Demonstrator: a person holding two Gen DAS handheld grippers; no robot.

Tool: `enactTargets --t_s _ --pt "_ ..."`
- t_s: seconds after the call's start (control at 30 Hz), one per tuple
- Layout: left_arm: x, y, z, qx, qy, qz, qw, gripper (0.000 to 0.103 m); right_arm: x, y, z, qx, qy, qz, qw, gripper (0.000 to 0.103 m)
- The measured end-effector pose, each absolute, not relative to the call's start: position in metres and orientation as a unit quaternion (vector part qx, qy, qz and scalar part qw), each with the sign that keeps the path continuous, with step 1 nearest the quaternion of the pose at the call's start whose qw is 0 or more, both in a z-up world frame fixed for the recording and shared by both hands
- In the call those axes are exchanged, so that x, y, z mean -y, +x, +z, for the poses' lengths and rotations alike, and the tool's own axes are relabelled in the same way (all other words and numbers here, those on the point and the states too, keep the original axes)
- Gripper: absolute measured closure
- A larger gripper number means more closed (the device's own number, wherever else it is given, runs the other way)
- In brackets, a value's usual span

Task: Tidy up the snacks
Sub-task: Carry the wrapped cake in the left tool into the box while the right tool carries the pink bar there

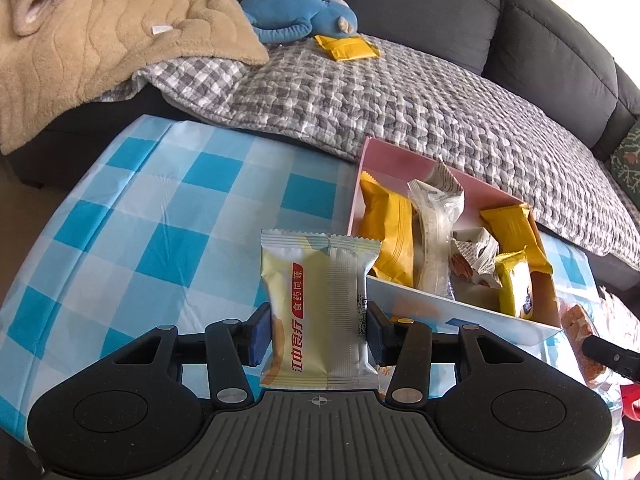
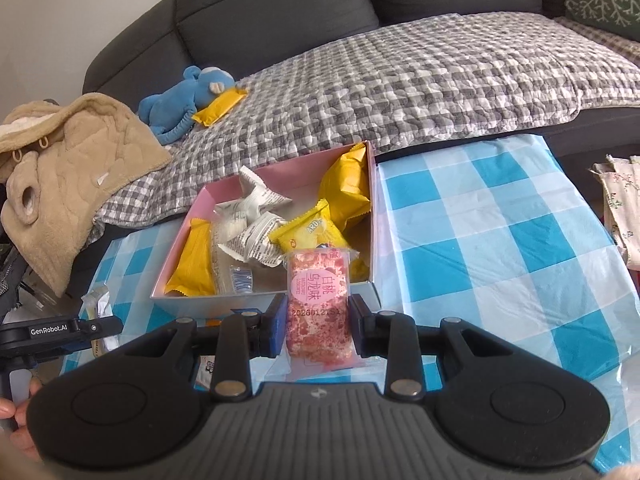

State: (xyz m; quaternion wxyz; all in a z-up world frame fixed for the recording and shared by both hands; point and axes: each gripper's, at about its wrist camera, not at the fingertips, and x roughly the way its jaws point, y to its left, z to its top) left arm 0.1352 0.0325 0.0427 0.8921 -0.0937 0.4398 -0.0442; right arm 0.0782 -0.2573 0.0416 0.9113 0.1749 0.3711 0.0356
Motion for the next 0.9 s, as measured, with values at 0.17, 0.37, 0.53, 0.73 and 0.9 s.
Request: enactTargets --t_s 0.17,0.37,0.53,0.73,0.9 --pt "-0.026 0.142 0.045 -0.426 -0.092 -0.064 0.898 0.058 0.259 0.081 0.041 -0.369 0.173 0.034 0.913 0.074" --pt "-0.018 0.153 0.043 -0.419 -0.081 -0.080 0.901 0.058 0.264 0.088 0.040 -0.364 0.170 0.032 0.915 0.074" --pt "-0.009 0.164 0.041 -0.416 -0.080 -0.088 0.902 0.058 0.265 0.096 0.036 -0.362 0.161 0.028 0.918 0.074" --pt "0.010 0.178 0.040 -0.405 -0.061 -0.109 0.906 0.058 0.264 0.102 0.037 -0.353 0.156 0.035 0.922 0.074" --pt "0.024 0.188 0.037 -0.405 -0.040 -0.136 0.903 0.058 0.258 0.110 0.036 -0.348 0.164 0.047 0.922 0.074"
